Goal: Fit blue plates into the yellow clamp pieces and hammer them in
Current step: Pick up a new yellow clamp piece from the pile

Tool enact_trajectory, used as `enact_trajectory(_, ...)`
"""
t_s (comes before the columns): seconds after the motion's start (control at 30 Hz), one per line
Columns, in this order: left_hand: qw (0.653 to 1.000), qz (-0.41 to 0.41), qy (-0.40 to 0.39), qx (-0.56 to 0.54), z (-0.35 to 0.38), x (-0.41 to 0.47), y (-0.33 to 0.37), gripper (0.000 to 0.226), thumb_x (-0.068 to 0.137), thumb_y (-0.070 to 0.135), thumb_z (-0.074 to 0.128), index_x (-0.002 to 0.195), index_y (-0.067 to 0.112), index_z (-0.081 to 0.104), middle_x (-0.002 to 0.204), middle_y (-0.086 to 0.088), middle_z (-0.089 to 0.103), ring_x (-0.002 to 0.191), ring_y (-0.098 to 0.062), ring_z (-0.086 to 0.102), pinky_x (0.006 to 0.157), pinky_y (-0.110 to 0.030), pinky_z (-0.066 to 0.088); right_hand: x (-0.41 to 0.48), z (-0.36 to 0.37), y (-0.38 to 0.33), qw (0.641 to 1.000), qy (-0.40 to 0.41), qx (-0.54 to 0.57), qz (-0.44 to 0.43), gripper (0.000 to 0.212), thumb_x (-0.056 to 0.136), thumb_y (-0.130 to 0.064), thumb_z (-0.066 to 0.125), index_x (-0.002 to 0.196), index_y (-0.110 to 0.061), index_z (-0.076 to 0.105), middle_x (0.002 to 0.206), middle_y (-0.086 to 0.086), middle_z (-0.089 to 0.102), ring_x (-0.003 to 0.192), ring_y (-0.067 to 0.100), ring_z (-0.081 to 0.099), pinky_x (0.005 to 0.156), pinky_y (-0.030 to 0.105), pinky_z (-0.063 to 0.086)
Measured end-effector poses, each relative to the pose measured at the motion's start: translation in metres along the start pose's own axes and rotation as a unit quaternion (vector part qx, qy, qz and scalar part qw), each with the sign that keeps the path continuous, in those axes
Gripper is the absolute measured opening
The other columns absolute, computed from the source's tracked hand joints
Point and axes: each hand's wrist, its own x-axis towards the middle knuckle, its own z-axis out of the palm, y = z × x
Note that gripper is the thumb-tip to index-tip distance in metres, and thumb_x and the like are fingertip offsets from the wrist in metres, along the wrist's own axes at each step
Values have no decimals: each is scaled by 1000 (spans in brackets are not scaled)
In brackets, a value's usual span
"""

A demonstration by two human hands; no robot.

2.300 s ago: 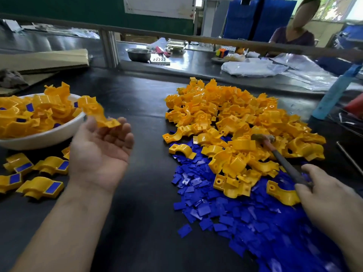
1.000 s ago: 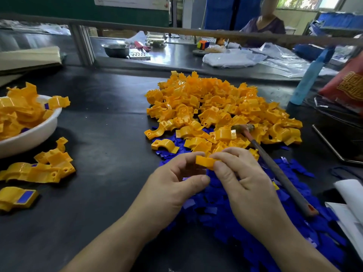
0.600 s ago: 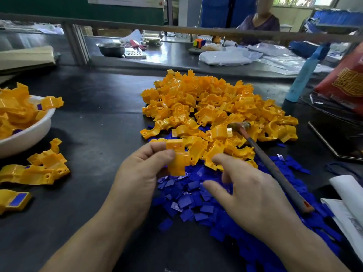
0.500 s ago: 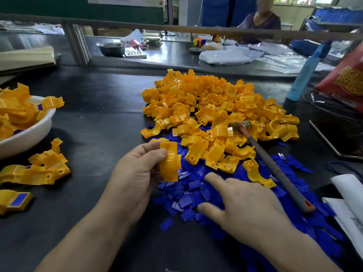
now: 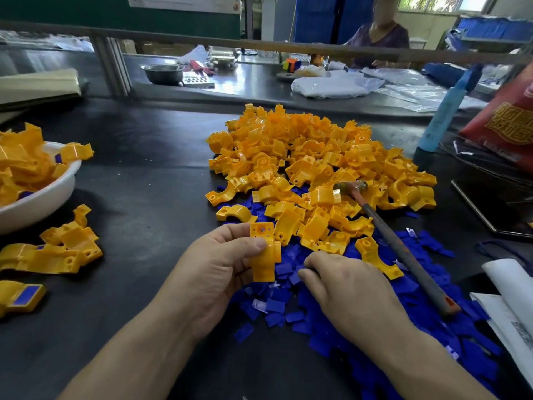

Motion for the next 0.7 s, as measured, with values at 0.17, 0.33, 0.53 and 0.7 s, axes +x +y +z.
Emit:
enact_trajectory(0.17,1000,8,-6,19,2,-2,-1,52,61,18,77,110,7,64,93,-16,76,72,-21,73,57,-30,60,1,-7,1,995,26,89,34,24,89,-51,51,85,-30,61,69,-11,60,65,4,57,58,22,48)
enact_trajectory(0.33,999,11,-6,50,7,-4,-3,50,62,20,77,110,8,65,94,-14,77,74,-20,74,56,-27,58,0,-13,3,984,45,164,56,15,87,-40,60,80,-28,65,62,-13,58,63,1,58,60,22,49)
enact_trajectory(0.53,994,39,-26,102,9,-9,-5,48,62,23,78,109,14,67,91,-7,78,76,-19,75,58,-21,56,-1,-24,-2,923,18,376,83,22,96,-23,50,108,-33,66,72,-5,65,61,6,64,58,19,54)
enact_trajectory(0.7,986,60,-72,141,10,-12,-8,33,66,27,81,98,29,73,95,-4,77,86,-21,75,64,-23,57,-3,-30,-15,904,9,426,36,14,91,-23,57,89,-35,63,72,-7,65,50,9,61,46,18,50)
